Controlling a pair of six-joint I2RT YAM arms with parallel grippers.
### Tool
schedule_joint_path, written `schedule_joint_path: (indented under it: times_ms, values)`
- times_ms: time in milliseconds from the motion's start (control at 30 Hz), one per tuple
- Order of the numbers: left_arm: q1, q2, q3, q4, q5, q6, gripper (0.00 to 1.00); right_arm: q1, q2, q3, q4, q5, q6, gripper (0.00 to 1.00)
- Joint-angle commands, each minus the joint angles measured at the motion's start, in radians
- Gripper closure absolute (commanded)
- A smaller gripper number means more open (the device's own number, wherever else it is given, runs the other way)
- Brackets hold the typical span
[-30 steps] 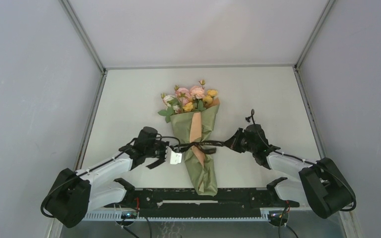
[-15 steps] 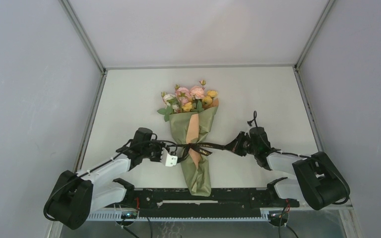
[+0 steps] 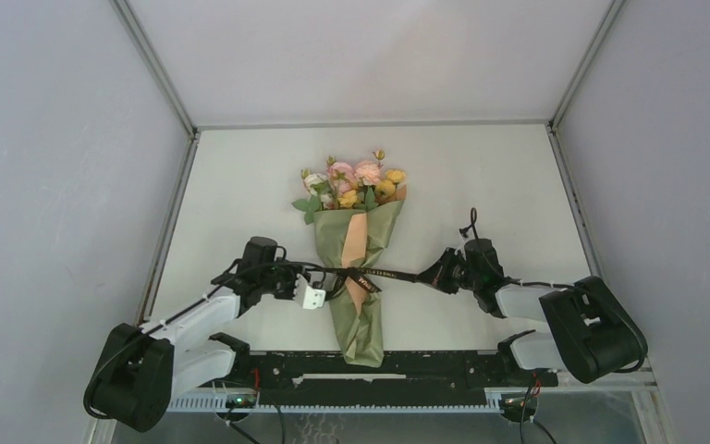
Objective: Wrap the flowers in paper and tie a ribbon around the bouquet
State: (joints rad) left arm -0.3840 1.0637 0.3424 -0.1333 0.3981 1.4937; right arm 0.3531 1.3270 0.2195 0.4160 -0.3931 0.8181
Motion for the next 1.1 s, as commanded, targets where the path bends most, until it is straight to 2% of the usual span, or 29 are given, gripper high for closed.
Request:
schedule_joint_path:
  times_ms: [0, 333, 367, 400, 500, 600, 767, 833, 933, 1067]
  values:
    - [0.045, -0.013, -0.009, -0.058, -0.069, 0.024, 1.00, -0.030, 0.023, -0.026, 0.008, 0.058, -0.002, 1.00]
    - [0.046, -0.038, -0.007, -0.078, -0.038, 0.012, 1.00, -0.003, 0.010, 0.001, -0.043, 0.064, -0.033, 1.00]
    - [0.046, -0.049, 0.000, -0.088, -0.019, -0.004, 1.00, 0.005, -0.006, 0.026, -0.089, 0.060, -0.057, 0.98]
    - [0.045, -0.058, 0.008, -0.094, 0.004, -0.027, 1.00, 0.016, -0.024, 0.069, -0.163, 0.065, -0.095, 0.91]
    - [0.042, -0.084, 0.021, -0.113, 0.069, -0.058, 1.00, 0.094, -0.115, 0.210, -0.358, 0.165, -0.221, 0.78]
    - [0.039, -0.095, 0.013, -0.114, 0.098, -0.062, 1.00, 0.216, -0.200, 0.287, -0.434, 0.283, -0.312, 0.60]
    - [0.037, -0.101, 0.001, -0.106, 0.097, -0.063, 1.00, 0.361, -0.206, 0.329, -0.381, 0.343, -0.356, 0.45]
    - [0.037, -0.106, 0.002, -0.100, 0.095, -0.076, 1.00, 0.414, -0.168, 0.345, -0.337, 0.313, -0.384, 0.45]
    - [0.037, -0.106, 0.003, -0.095, 0.088, -0.087, 1.00, 0.448, -0.084, 0.360, -0.202, 0.126, -0.394, 0.45]
    - [0.036, -0.113, 0.002, -0.092, 0.086, -0.088, 1.00, 0.475, 0.030, 0.429, -0.170, 0.075, -0.387, 0.44]
